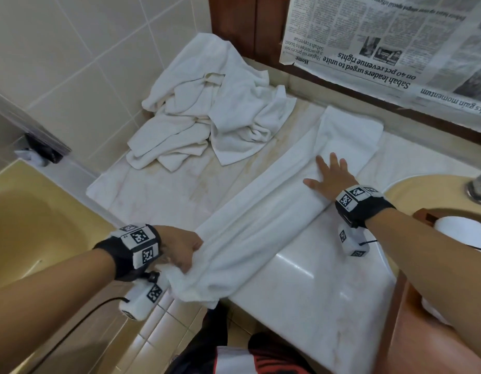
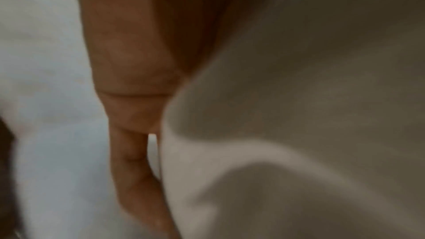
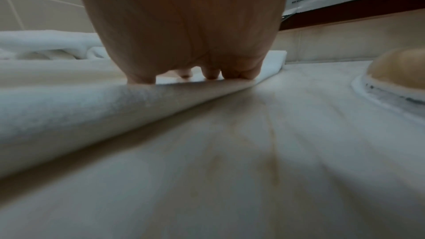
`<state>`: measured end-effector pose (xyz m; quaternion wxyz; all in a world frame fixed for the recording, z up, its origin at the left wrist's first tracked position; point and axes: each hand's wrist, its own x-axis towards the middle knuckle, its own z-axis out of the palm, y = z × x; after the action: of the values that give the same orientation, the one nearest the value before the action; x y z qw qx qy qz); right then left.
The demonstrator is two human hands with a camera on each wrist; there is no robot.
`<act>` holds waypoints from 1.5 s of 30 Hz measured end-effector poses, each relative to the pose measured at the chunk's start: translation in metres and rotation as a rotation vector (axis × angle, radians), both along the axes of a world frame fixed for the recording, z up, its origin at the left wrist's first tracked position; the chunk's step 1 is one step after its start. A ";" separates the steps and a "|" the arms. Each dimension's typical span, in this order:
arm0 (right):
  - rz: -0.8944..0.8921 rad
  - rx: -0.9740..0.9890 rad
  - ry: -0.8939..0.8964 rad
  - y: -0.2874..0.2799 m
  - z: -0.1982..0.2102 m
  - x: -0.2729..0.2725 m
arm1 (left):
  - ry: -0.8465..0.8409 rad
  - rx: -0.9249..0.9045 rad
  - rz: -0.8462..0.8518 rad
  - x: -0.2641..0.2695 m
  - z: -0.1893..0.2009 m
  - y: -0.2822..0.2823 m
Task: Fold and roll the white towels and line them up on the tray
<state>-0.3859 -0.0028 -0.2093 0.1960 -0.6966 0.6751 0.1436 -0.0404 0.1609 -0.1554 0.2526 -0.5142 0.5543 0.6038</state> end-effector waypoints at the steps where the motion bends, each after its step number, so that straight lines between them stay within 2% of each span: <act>1: 0.000 0.003 0.006 0.000 0.000 0.000 | -0.076 -0.017 -0.049 0.006 0.001 -0.002; 3: -0.003 0.007 0.012 0.001 0.000 0.001 | -0.261 -0.085 -0.205 0.020 -0.002 -0.008; 5: 0.001 0.000 0.015 0.005 0.000 0.003 | -0.338 -0.090 -0.281 0.027 -0.002 -0.016; 7: 0.010 0.000 0.015 0.010 0.000 0.006 | -0.316 -0.088 -0.263 0.023 0.000 -0.027; 11: 0.040 -0.027 -0.003 0.029 -0.005 0.013 | -0.331 -0.319 -0.172 -0.016 -0.002 -0.051; 13: 0.056 -0.048 -0.003 0.041 -0.005 0.017 | -0.280 -0.469 -0.040 -0.034 -0.010 -0.061; 15: 0.060 -0.063 0.001 0.052 -0.005 0.020 | -0.166 -0.550 0.176 -0.053 -0.016 -0.066; 16: 0.054 -0.071 -0.007 0.056 -0.004 0.022 | -0.124 -0.583 0.225 -0.061 -0.017 -0.067; 21: -0.031 -0.151 -0.138 0.055 0.006 0.019 | -0.137 -0.655 0.316 -0.068 -0.024 -0.074; 23: -0.041 -0.186 -0.117 0.053 0.007 0.016 | -0.211 -0.647 0.292 -0.062 -0.025 -0.076; 27: -0.074 -0.126 -0.151 0.058 0.000 0.012 | -0.298 -0.627 0.203 -0.064 -0.021 -0.082; 37: -0.067 -0.041 -0.221 0.064 0.006 0.013 | -0.149 -0.749 0.221 -0.143 -0.023 -0.160; 41: -0.082 -0.005 -0.257 0.064 0.007 0.010 | -0.215 -0.804 0.225 -0.141 -0.032 -0.182; 45: -0.109 -0.008 -0.275 0.065 0.009 0.012 | -0.219 -0.934 0.239 -0.139 -0.037 -0.174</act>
<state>-0.3735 0.0620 -0.2002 0.2913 -0.6729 0.6792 0.0330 -0.1792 -0.0129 -0.1924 -0.0191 -0.6929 0.6730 0.2579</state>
